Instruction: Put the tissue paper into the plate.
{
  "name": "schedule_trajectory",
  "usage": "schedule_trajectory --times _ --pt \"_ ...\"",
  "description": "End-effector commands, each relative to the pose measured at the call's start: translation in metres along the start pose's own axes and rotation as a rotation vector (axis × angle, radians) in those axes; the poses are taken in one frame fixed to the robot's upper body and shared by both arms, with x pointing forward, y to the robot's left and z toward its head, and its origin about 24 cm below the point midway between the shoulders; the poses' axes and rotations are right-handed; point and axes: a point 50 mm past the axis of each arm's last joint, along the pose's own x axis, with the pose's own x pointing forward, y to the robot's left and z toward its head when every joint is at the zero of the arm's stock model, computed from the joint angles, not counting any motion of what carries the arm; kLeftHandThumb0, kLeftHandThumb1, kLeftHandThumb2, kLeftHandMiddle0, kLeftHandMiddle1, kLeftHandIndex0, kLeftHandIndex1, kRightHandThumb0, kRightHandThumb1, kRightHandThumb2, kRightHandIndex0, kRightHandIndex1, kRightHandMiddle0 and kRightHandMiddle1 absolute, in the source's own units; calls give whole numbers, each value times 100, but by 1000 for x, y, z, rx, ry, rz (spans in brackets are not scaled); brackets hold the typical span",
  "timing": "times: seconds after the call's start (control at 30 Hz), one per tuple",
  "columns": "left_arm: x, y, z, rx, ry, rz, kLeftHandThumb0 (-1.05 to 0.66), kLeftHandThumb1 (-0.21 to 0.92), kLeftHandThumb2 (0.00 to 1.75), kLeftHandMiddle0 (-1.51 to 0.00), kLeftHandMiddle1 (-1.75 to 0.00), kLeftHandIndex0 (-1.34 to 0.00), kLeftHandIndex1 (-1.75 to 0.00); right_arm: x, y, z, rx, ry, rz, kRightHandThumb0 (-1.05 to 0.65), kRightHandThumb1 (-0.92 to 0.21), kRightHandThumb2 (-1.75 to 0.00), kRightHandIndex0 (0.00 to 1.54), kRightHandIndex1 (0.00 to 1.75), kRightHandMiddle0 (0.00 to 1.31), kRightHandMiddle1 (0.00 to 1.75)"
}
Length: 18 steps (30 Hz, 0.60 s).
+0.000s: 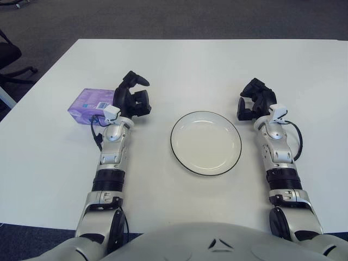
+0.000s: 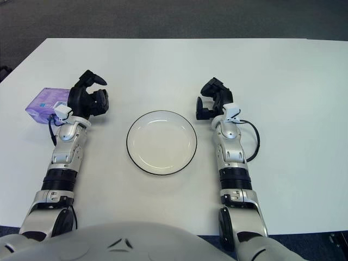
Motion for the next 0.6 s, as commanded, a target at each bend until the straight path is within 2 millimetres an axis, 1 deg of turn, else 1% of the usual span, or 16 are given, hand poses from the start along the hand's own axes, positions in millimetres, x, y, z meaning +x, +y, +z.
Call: schedule_trajectory --times 0.0,0.23,0.57 --pt "-46 -1 -42 -44 201 62 -47 35 128 -132 -175 -59 -175 -36 0 -52 21 212 -30 -1 9 -174 90 175 75 164" --pt "-47 -3 -33 -30 157 37 -47 34 129 -132 -175 -59 -175 -36 0 -53 22 213 -31 -1 9 -175 90 175 74 166" --pt "-47 -4 -20 -2 75 27 -47 35 128 -132 -175 -59 -175 -37 0 -53 20 204 -22 -1 6 -175 89 175 68 173"
